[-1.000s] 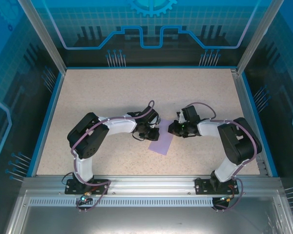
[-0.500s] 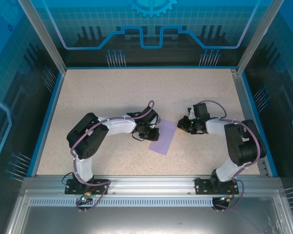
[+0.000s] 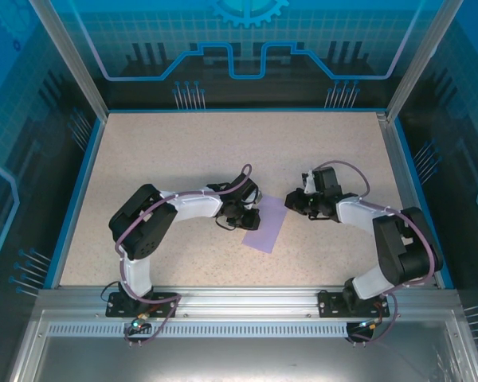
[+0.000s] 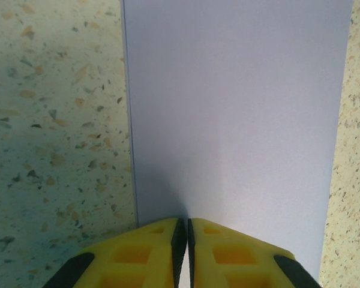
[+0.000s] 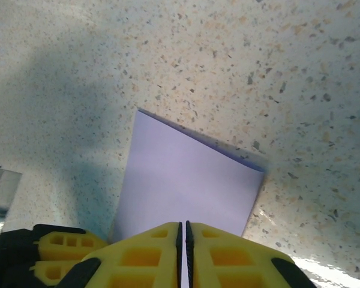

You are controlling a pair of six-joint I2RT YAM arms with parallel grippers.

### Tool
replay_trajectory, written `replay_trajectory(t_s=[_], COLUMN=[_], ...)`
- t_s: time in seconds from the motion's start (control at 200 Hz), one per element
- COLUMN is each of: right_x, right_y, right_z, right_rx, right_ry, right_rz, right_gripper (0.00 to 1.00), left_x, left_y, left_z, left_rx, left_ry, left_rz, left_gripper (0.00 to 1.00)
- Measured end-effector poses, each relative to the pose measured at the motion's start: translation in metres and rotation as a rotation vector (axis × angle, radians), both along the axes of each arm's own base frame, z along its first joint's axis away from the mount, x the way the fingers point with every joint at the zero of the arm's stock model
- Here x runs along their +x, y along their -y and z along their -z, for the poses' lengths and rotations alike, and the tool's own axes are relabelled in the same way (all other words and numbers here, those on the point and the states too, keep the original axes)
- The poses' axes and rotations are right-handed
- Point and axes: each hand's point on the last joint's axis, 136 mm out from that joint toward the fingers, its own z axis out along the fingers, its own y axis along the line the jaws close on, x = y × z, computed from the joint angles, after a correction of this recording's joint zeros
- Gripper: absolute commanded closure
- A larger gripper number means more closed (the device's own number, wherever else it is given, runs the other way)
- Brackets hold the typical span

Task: Fold a paper plane with a square sheet of paper (pick it up from the middle)
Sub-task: Fold the square sheet of paper in half at the center of the table.

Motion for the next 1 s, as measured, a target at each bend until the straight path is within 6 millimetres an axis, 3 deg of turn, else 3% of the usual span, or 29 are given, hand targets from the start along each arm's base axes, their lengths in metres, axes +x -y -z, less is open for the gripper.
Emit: replay_trajectory(t_s=[0.14,0.335,0.705,1.0], right_x=[-0.003,-0.011,-0.059,-0.086], right_y=[0.001,-0.002,-0.017,-0.037], right_z=[0.011,0.011,-0.002,0.0], right_rx=[-0.016,-0.021,0.035,0.057], right_ry=[-0.029,-0.039,-0.072,-0.125], right_rz=[-0.007,-0.026,-0.071,-0.109], right_gripper=[0.84,0.76,0.64,0.6], left_x=[-0.005,-0.011,-0.017,-0.018], left_y=[-0.004,-0.009,-0.014,-0.017], left_z=[-0.002,-0.004,-0.007,-0.029], left_rx=[0.016,0.044,0.07,0.056], left_ry=[-0.018,-0.05,-0.081,-0.054], left_rz=[0.001,-0.001,-0.005,-0.006], left_gripper=[0.81,0.79,0.77,0.71])
